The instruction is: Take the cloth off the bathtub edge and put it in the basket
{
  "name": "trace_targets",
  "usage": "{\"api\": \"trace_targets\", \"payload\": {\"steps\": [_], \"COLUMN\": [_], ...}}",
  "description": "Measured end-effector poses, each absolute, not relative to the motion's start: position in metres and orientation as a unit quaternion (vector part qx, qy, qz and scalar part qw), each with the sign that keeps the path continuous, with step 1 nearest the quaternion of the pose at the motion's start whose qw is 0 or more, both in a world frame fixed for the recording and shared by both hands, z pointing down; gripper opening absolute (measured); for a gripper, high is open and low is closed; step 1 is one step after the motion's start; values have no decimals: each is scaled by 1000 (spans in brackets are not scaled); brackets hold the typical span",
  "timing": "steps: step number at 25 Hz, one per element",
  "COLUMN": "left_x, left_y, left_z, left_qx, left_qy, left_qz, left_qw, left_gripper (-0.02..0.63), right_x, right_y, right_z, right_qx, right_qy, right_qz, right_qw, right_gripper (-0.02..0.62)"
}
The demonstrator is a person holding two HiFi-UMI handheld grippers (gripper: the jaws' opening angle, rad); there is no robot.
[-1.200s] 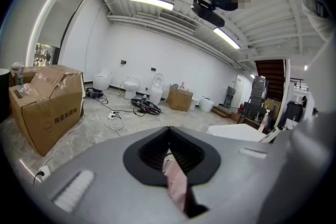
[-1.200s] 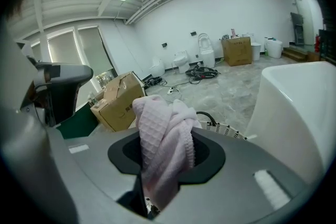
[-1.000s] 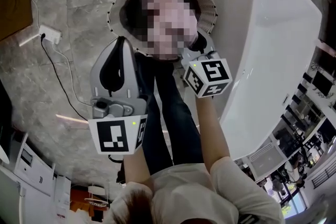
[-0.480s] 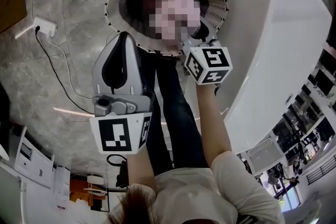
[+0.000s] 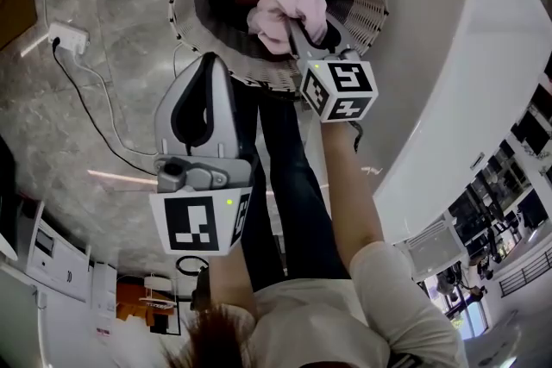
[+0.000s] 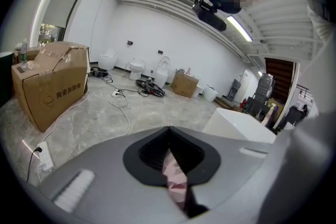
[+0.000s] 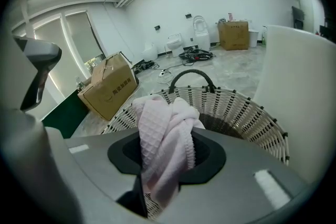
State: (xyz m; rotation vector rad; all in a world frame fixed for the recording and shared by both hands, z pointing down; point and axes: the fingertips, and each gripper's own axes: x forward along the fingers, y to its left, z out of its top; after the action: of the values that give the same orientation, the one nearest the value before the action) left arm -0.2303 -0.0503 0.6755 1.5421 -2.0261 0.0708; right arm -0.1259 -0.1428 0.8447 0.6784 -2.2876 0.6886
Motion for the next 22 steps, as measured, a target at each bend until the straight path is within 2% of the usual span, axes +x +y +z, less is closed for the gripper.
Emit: {"api": "trace_targets", "payload": {"steps": [22], "left_x": [-233], "left_y": [-50], "left_z": [705], "left_qx": [576], "left_qy": [-747], "left_qz": [31], "left_qw": [331], "left_gripper": [14], "right_x": [-123], "right_y": [-126], "right_z": [933], "right_qx": [224], "right_qy": [-831], "right_qz": [273], "right_qw": [430], "right_gripper": [138]}}
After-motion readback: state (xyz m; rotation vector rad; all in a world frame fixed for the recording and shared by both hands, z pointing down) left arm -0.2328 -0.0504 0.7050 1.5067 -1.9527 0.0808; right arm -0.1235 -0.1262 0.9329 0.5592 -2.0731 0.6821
